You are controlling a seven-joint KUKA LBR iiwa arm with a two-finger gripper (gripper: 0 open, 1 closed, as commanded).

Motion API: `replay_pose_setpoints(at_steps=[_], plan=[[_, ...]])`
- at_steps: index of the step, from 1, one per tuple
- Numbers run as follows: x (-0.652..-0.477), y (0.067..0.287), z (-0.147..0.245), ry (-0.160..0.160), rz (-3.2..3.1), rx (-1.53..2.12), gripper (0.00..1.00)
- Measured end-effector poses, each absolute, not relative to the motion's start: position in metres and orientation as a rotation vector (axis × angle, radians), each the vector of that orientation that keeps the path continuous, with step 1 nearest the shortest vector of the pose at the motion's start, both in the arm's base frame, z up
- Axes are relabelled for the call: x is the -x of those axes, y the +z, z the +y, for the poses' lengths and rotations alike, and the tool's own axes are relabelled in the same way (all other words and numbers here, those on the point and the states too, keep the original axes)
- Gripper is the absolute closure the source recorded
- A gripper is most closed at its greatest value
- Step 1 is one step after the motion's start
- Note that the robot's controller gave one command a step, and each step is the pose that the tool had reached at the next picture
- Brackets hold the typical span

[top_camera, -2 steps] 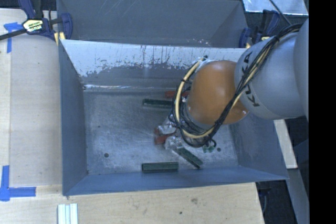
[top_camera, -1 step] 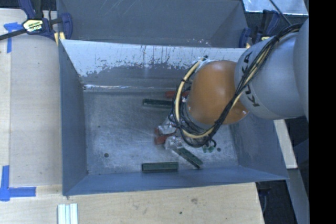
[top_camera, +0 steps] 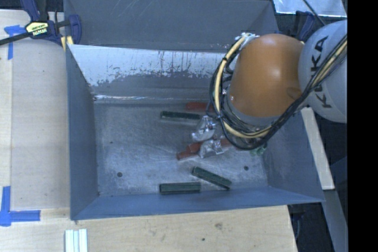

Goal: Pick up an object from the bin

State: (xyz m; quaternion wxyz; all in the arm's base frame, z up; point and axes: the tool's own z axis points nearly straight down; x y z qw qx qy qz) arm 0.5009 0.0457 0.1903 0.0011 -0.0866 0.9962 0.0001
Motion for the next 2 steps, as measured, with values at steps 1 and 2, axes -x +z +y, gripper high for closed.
replay_pose_setpoints(at_steps=[1,2], plan=[[-0.501,0.19,0.046,0.001,3.128,0.271,1.0],[-0.502,0.289,0.05,0.0,3.131,0.228,1.0]])
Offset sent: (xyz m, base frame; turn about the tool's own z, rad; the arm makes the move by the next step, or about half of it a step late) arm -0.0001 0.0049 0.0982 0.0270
